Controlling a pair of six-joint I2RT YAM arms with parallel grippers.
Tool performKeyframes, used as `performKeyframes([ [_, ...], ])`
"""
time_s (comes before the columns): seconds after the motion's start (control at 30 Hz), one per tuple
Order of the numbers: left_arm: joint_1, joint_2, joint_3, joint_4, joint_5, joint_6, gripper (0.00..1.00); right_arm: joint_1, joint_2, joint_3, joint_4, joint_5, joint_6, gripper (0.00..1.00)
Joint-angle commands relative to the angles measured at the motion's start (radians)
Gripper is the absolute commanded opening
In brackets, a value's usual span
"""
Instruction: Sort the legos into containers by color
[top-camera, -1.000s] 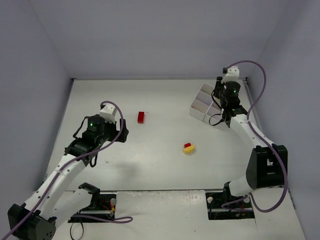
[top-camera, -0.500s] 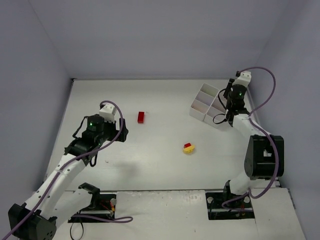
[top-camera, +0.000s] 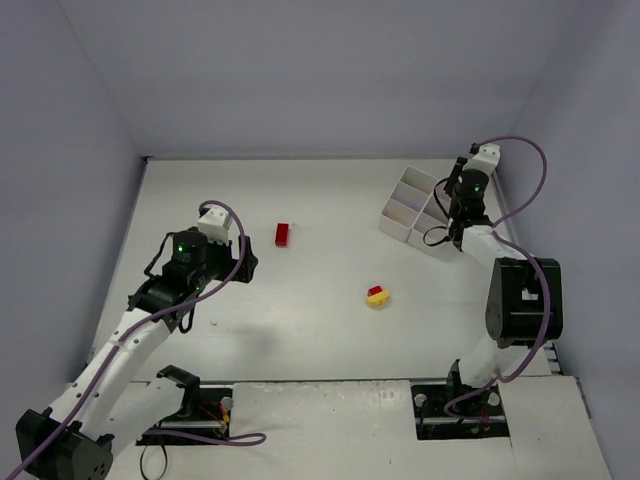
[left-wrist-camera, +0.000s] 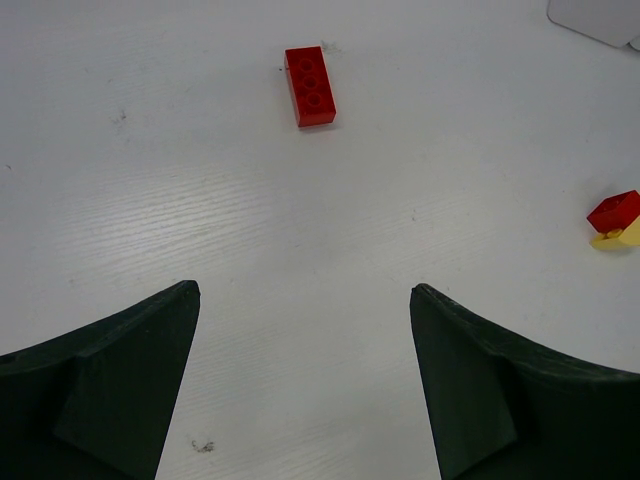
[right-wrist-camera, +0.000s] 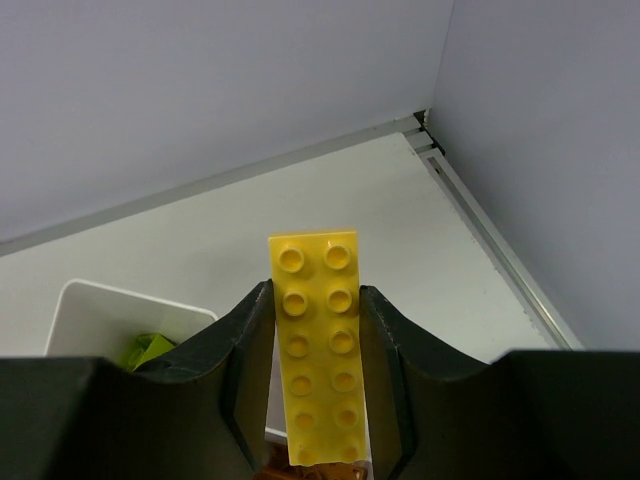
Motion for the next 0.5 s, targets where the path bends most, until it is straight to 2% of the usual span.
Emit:
performKeyframes([
  [0.0,0.01,-0.01,0.015,0.064,0.011,0.0,0.8,-0.008,0.008,0.064,0.14,0.042,0.014,0.0],
  [0.47,0.01,-0.009,0.013,0.064,0.015,0.0,0.8,-0.008,0.081,0.09,0.177,0.088,0.021,0.12],
])
